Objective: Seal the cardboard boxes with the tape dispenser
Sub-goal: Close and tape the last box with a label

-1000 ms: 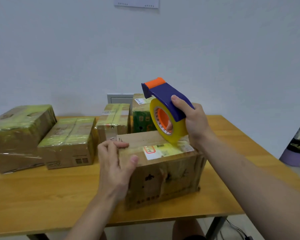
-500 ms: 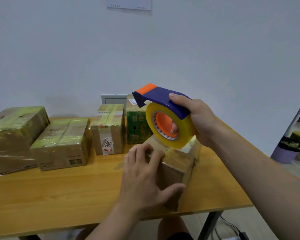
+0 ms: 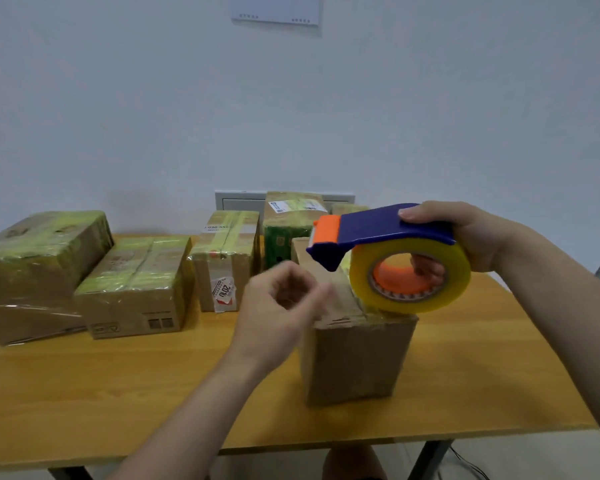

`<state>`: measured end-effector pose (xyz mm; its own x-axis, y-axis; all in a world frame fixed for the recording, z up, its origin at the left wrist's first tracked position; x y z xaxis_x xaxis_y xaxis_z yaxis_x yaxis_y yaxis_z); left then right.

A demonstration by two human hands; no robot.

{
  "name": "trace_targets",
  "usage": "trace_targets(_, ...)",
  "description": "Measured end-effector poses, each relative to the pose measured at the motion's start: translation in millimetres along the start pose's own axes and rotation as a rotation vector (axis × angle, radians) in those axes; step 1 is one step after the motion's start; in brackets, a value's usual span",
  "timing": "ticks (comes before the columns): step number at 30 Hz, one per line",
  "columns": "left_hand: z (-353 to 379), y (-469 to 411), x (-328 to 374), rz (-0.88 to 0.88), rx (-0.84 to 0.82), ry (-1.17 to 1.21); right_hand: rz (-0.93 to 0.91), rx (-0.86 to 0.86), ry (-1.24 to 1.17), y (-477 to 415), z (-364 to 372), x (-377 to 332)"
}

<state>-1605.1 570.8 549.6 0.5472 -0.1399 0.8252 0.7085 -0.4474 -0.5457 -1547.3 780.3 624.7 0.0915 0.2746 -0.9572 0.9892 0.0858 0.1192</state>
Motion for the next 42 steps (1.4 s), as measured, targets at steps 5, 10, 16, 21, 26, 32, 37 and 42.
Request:
trace_targets(5,-17.9,-21.4,-17.3,-0.432,0.067,0.457,-0.065,-0.147,0.092,-8.3,-5.7,-5.9)
trace_targets(10,7.4,-25.7,-14.2,-0.565,-0.166,0.604,-0.114,-0.241,0.115,-11.4,-4.1,-6.3)
trace_targets(16,20.8,-20.2,-26.7,-0.662,-0.152,0.839,-0.163,-0.201,0.107,-11.6,-7.5,-0.7)
trace_targets(21,36.9,-8.8,-39.0,-0.754,-0.108,1.058,-0.169,-0.187,0.08,-11.5,-5.5,1.8)
trace_targets(26,40.0,-8.4,-39.8,-0.714,-0.177,1.099,-0.198,-0.18,0.071,-11.2,-7.5,3.1)
trace_targets(32,36.3,-12.7,-38.9,-0.655,-0.207,0.991,-0.206,-0.167,0.058,-10.5,-9.8,5.1)
trace_targets(37,30.5,-15.7,-35.1,-0.657,-0.189,0.93,-0.203,-0.161,0.066,-6.2,-12.4,7.4)
trace_targets(42,25.6,-16.9,-30.0,-0.633,-0.149,0.826,-0.204,-0.153,0.075,-5.3,-11.1,4.3)
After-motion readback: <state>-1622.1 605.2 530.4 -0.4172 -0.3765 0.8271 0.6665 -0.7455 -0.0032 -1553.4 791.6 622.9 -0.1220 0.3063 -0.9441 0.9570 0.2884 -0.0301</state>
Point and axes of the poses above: each hand's wrist, its own y-axis away from the middle knuckle, its own z-axis out of the palm, x = y × z, the point moved 8 cm from there along -y, towards the middle knuckle, and after that the axes turned 1 degree about z, right-handed, at the moved point
